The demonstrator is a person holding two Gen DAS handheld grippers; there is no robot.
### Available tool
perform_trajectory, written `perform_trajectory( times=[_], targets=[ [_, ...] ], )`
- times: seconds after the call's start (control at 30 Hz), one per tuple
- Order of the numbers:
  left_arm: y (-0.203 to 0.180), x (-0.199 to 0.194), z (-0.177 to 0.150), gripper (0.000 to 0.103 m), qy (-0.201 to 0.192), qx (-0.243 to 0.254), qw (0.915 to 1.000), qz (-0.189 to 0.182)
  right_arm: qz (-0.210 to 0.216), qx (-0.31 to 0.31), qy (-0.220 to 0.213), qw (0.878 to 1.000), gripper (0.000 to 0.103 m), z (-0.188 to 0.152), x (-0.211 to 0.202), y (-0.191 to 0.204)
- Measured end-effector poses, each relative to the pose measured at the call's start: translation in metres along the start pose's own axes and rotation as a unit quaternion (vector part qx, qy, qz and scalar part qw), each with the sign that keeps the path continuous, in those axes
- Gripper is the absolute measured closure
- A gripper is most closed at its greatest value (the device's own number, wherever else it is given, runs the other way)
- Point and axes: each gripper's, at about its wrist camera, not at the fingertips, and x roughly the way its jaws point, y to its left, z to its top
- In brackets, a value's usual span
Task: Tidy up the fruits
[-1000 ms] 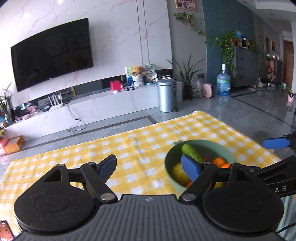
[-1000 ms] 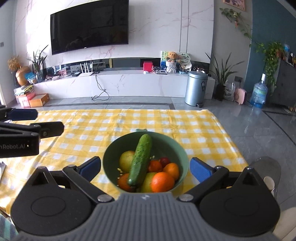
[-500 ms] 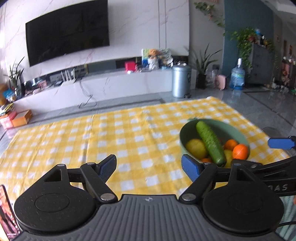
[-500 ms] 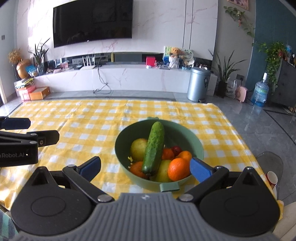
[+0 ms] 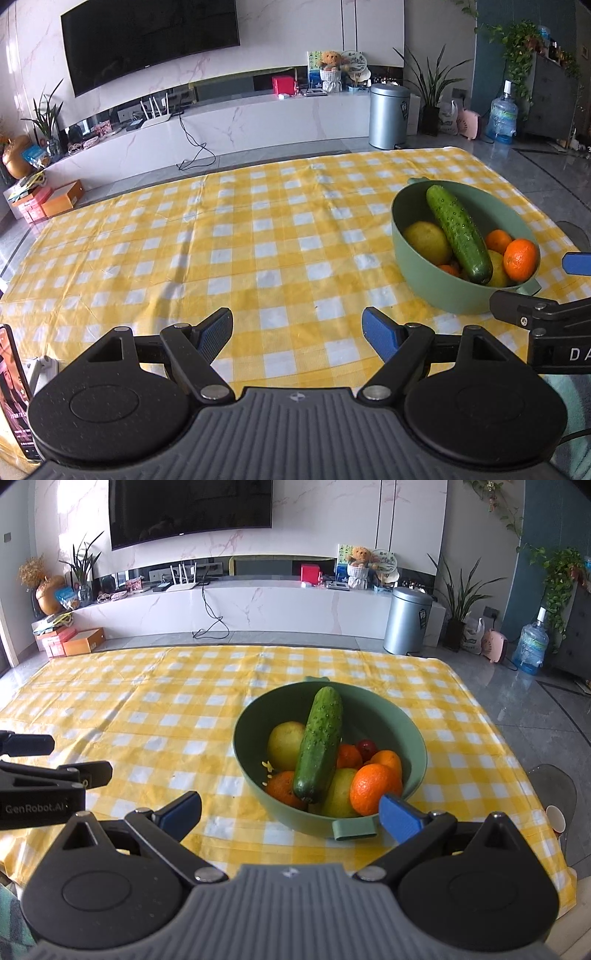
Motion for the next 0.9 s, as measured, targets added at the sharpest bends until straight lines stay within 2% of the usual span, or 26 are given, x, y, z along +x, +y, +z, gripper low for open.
perform_trajectory(
  times=[0.37, 0.9],
  targets=[
    [0.0013, -0.0012, 0.0047, 0.01, 0.004, 0.001, 0.9999, 0.014, 0.003, 0.005, 0.005, 1.0, 0.004, 0.0, 0.0012, -0.0032],
    [0.0006, -0.0037, 0.005, 0.01, 0.003, 0.004, 0.9999, 0.014, 0.006, -0.006, 0.004, 1.0, 0.004, 0.0016, -0.0017, 0.001]
  ],
)
